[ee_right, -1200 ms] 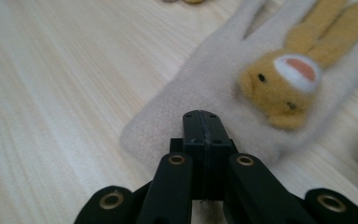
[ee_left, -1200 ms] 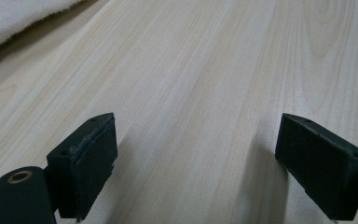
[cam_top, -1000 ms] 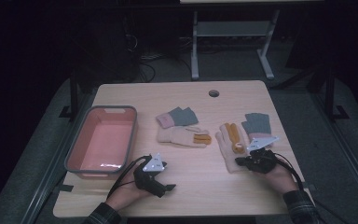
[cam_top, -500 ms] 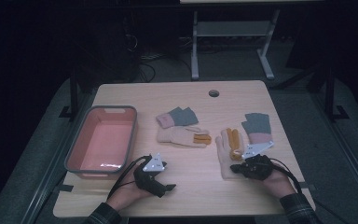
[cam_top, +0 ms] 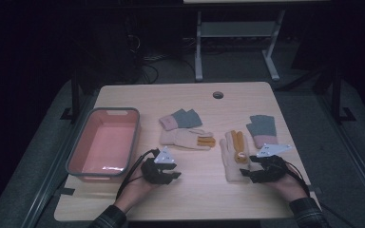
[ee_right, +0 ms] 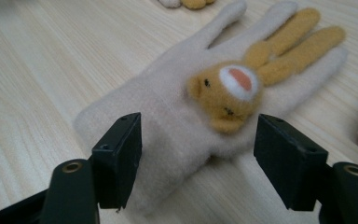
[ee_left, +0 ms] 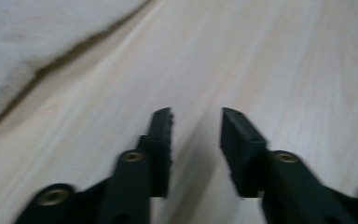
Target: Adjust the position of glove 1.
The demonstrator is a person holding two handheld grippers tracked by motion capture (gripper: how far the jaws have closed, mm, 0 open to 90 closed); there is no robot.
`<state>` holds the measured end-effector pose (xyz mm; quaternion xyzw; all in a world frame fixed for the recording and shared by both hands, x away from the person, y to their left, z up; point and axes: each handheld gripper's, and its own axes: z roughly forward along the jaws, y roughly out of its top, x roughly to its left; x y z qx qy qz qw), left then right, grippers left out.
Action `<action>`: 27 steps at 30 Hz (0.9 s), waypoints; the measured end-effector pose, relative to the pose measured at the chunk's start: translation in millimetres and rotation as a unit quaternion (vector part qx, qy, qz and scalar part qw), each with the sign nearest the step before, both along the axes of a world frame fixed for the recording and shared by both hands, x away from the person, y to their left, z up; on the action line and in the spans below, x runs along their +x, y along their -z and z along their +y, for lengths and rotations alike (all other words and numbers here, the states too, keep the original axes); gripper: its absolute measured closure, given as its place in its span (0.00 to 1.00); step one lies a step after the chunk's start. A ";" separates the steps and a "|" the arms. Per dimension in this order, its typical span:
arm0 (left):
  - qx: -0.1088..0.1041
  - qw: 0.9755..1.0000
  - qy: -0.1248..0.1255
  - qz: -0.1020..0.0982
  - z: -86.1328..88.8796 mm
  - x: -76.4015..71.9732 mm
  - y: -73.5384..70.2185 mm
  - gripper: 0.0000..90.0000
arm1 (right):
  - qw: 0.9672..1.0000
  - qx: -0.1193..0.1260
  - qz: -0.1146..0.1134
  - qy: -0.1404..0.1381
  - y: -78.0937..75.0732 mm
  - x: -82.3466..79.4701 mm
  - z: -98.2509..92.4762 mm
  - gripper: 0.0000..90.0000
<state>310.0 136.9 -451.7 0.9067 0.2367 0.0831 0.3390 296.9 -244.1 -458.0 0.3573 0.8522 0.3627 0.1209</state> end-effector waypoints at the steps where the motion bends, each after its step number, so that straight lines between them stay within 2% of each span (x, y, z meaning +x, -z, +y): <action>1: 0.000 1.000 -0.006 0.002 -0.8 4.0 -1.5 0.81 | 1.000 0.001 0.000 0.000 -0.2 -0.1 -0.1 0.35; 3: -0.001 1.000 -0.015 0.006 -2.3 11.7 -4.8 0.91 | 1.000 0.001 0.000 0.000 -0.9 0.3 -0.2 0.34; 5: 0.002 1.000 -0.019 -0.004 -4.3 19.0 -9.4 0.99 | 1.000 0.003 0.000 0.000 -1.2 0.6 -0.2 0.33; 10: 0.005 0.999 -0.037 -0.034 -11.6 34.3 -21.1 0.99 | 1.000 0.001 0.005 -0.005 0.2 2.3 0.0 0.32; 12: 0.004 0.998 -0.048 -0.045 -16.5 45.5 -26.7 0.99 | 1.000 -0.001 0.007 -0.007 1.3 2.8 -0.3 0.32; 15: 0.012 0.997 -0.054 -0.051 -18.8 53.0 -28.0 0.99 | 1.000 0.001 0.009 -0.003 1.8 2.0 -1.2 0.32; 16: 0.015 0.997 -0.054 -0.052 -20.5 62.9 -28.2 0.99 | 1.000 0.002 0.007 -0.004 1.5 2.1 -1.9 0.32; 17: 0.015 0.997 -0.054 -0.052 -20.5 62.9 -28.2 0.99 | 1.000 0.002 0.007 -0.004 1.5 2.1 -1.9 0.32; 22: 0.026 0.996 -0.065 -0.057 -25.0 82.9 -25.9 0.99 | 1.000 0.003 0.005 -0.004 1.4 2.9 -2.3 0.32; 24: 0.031 0.996 -0.068 -0.052 -25.1 89.0 -22.2 0.99 | 1.000 0.003 0.002 -0.005 2.0 3.5 -3.3 0.32; 27: 0.052 0.995 -0.069 -0.045 -24.7 94.5 -13.6 0.99 | 1.000 0.004 0.004 -0.001 2.3 3.6 -3.8 0.32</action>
